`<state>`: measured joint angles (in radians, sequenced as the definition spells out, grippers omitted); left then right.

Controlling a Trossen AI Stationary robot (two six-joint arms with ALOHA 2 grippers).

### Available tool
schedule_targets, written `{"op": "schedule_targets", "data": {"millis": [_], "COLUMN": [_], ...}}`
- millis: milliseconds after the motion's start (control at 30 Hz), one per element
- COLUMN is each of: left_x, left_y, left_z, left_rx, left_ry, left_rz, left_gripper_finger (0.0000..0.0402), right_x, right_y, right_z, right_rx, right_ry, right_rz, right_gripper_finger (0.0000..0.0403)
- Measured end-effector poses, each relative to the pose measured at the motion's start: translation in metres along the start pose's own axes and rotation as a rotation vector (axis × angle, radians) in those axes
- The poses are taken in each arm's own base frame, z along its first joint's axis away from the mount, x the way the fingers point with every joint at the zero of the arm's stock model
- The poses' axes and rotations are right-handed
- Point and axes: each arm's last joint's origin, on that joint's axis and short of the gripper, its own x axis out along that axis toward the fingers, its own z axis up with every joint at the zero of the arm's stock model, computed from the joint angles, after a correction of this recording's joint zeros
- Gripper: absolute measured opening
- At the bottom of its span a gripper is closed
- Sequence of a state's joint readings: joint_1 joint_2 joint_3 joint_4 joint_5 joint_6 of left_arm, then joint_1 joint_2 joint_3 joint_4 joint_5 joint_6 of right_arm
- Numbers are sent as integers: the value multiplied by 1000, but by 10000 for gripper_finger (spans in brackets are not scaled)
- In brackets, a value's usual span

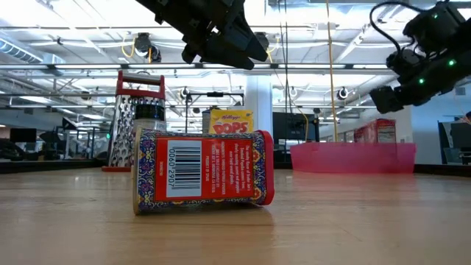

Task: Pick & Place Kitchen Items
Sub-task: Put the yellow cereal box into the pink bin

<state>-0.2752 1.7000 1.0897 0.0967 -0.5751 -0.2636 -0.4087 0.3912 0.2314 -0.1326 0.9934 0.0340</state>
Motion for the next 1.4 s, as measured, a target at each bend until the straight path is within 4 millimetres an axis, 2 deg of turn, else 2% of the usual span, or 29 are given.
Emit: {"op": "schedule_targets", "data": {"millis": [267,400,600,833,1167,1400], "left_x": [0,0,0,0,-6,-11], "left_y": [0,0,0,0,0,1], "left_z": [0,0,0,0,-21,-32], "left_rx": [4,6,7,-10,-60,-85], "left_ry": [-1,-1,0,1,172,268], "left_rz": [0,1,1,1,45,90], "left_gripper_finger": [186,186,186,186,186,186], "right_x": [-12,-19,-29,-41,-54,-55], "right_y": [-1,5,21,46,92,120], "right_z": [31,38,43,48,37,27], "right_rx": [45,96,151,196,121,140], "right_ry": [-69,-93,-108,-89,-26,2], "right_rz": [104,345,806,1161,1309,1340], "right_gripper_finger": [144,144,144,144,144,144]}}
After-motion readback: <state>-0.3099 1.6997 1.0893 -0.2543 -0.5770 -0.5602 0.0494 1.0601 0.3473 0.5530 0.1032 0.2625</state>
